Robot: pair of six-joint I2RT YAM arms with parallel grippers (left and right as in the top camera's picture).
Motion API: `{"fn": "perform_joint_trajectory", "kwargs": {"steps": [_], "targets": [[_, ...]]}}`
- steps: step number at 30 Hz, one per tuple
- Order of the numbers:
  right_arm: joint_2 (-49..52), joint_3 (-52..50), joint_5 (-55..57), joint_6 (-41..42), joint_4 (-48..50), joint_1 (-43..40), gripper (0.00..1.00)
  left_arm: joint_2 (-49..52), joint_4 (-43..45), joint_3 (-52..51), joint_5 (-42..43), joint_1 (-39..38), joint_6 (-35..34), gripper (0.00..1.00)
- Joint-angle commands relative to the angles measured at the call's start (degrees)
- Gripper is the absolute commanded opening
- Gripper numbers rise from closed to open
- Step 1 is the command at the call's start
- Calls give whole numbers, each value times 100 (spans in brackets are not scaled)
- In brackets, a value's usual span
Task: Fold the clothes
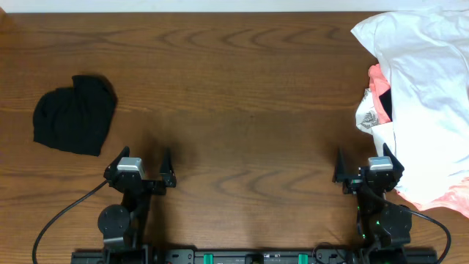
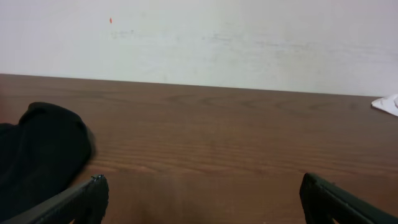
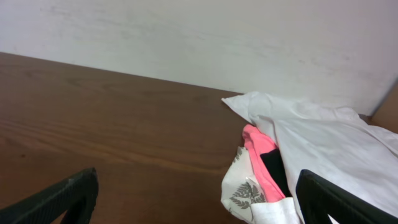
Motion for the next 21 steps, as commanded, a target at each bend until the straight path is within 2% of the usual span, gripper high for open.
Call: {"fn": "perform_joint_trajectory", "kwargs": {"steps": [1, 16, 21], "targets": [[-35, -24, 61, 107, -4, -66, 99, -35, -221, -87, 35, -28, -26, 98], [-28, -22, 79, 109, -4, -66, 99, -35, -221, -87, 37, -28, -33, 98], [103, 149, 365, 455, -321, -68, 99, -24, -247, -28, 37, -28, -686, 98]]}}
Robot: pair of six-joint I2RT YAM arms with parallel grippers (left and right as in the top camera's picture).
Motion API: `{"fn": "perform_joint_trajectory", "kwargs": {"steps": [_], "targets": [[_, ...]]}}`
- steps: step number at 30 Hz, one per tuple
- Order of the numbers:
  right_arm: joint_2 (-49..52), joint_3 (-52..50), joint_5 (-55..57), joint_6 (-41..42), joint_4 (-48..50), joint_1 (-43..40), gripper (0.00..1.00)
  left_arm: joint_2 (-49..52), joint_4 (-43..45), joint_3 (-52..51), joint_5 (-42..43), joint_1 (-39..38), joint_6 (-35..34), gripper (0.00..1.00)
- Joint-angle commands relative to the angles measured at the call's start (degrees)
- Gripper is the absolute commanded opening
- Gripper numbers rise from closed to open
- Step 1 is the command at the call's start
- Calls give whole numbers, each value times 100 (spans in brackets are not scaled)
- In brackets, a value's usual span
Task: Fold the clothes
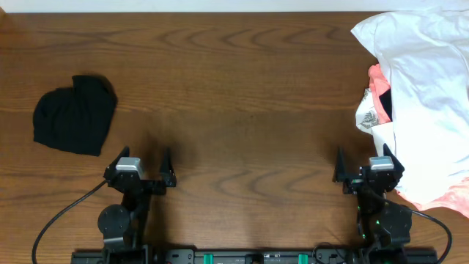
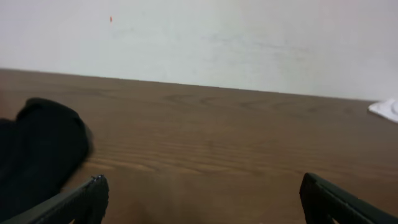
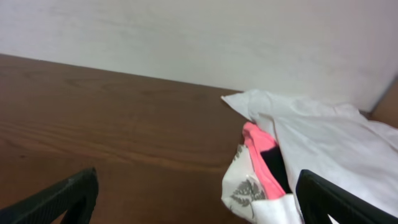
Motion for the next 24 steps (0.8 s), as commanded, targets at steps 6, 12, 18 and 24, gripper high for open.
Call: {"fn": "perform_joint_trajectory", "kwargs": {"steps": [6, 12, 18, 24], "targets": [[732, 968, 610, 350, -1145, -72, 99, 304, -306, 323, 39, -28, -772, 98], [2000, 2256, 638, 662, -1888, -72, 99, 1283, -1001, 1322, 37, -28, -767, 98], [3757, 3786, 439, 734, -3344, -90, 99, 2656, -1873, 2723, 35, -28, -654, 98], [5672, 5407, 66, 861, -5071, -337, 99, 3897, -3224, 3987, 15, -28, -656, 98]]}}
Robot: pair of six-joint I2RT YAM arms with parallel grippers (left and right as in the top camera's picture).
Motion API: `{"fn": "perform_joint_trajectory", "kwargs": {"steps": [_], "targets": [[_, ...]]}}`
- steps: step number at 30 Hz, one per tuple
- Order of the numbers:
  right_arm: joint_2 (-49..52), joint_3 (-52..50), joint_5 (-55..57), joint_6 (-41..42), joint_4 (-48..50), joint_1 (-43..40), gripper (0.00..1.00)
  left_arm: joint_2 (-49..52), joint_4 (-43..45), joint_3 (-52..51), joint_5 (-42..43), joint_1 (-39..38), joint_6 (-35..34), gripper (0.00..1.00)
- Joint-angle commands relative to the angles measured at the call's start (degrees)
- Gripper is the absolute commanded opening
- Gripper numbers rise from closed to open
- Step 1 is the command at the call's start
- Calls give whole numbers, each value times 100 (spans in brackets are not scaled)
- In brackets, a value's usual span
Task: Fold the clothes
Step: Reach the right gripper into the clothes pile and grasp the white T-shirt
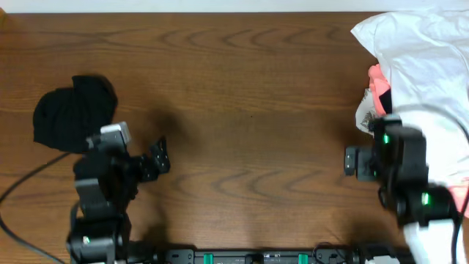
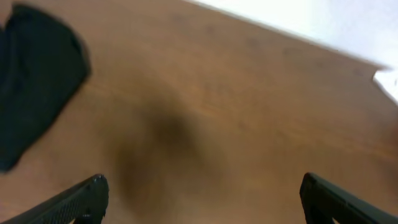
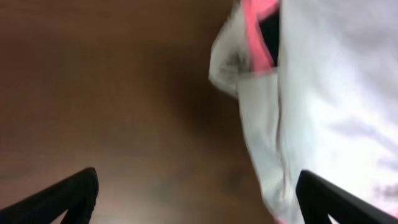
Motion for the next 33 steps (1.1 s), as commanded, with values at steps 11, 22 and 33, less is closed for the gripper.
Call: {"fn": "perform_joint_trajectory", "kwargs": {"steps": [11, 22, 33], "targets": [[1976, 1294, -52, 984, -859, -850, 99, 1051, -787, 802, 7, -24, 35, 98], [2105, 590, -50, 1051, -358, -3163, 97, 1049, -776, 802, 7, -24, 35, 98], [2566, -807, 85, 1569, 1320, -3292, 87, 1049, -785, 802, 7, -24, 35, 98]]}}
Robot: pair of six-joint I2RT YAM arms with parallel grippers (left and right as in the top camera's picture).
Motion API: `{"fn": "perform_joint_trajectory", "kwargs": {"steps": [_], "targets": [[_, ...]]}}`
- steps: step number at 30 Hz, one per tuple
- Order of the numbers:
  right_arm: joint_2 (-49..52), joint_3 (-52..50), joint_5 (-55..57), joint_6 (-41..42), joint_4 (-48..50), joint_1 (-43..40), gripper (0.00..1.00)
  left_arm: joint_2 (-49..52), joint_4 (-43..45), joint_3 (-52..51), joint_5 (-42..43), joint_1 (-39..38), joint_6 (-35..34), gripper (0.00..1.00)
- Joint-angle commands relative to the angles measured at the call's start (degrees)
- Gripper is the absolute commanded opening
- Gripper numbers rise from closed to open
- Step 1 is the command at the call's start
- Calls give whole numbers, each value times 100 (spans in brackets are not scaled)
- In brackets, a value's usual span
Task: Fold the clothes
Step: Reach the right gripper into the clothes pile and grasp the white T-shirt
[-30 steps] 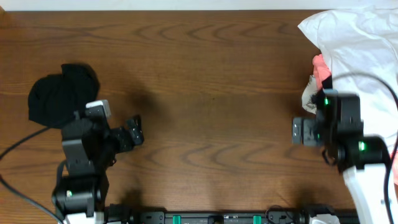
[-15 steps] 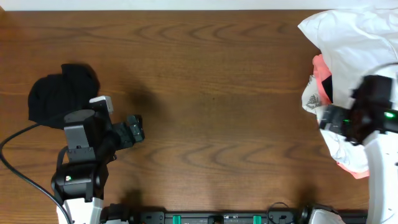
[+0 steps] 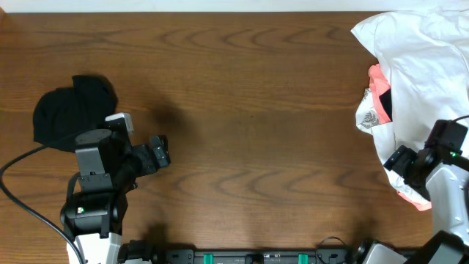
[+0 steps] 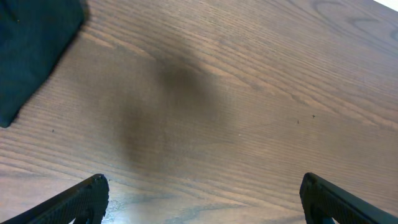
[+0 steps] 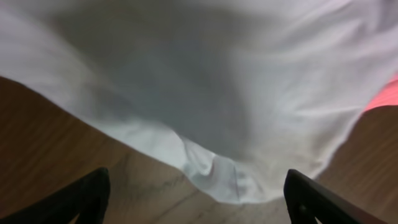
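A heap of clothes (image 3: 425, 66) lies at the table's right end: white cloth on top, a pink garment (image 3: 376, 79) and a fern-printed piece (image 3: 368, 117) at its left side. My right gripper (image 5: 196, 200) hangs open over the heap's near edge, with a white hem (image 5: 214, 171) just ahead of its fingers (image 5: 78, 196) and pink cloth (image 5: 380, 93) to the right. A black garment (image 3: 73, 111) lies bunched at the left. My left gripper (image 4: 202, 202) is open above bare wood just right of the black garment (image 4: 31, 43).
The brown wooden table (image 3: 249, 95) stretches between the two garments. The left arm's black cable (image 3: 29, 165) loops over the near left of the table. A pale wall runs along the far edge.
My right arm has moved right and nearer, from beside the fern-printed piece to over the heap's near white hem. My left arm shifted slightly and its camera now looks steeply down at the wood.
Both arms first rested at the near edge, grippers open and level, and stayed there at the second moment. Then both were lifted and tilted down, the left near the black garment, the right by the heap. Now the right hangs over the white hem.
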Motion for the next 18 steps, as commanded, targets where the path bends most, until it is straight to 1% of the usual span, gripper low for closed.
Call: {"fn": "perform_joint_trajectory", "kwargs": {"steps": [1, 5, 8, 15, 17, 18], "targets": [[127, -140, 247, 170, 232, -35, 86, -9, -11, 151, 9, -24, 35, 98], [269, -146, 299, 151, 461, -35, 81, -9, -11, 151, 9, -24, 35, 98], [372, -151, 411, 153, 459, -35, 79, -9, -13, 151, 9, -24, 35, 98], [717, -225, 444, 153, 636, -33, 77, -9, -11, 151, 9, -24, 35, 98], [754, -225, 444, 153, 691, -35, 73, -9, -11, 151, 9, -24, 35, 98], [758, -225, 442, 155, 715, -35, 69, -9, -13, 151, 9, -24, 35, 98]]}}
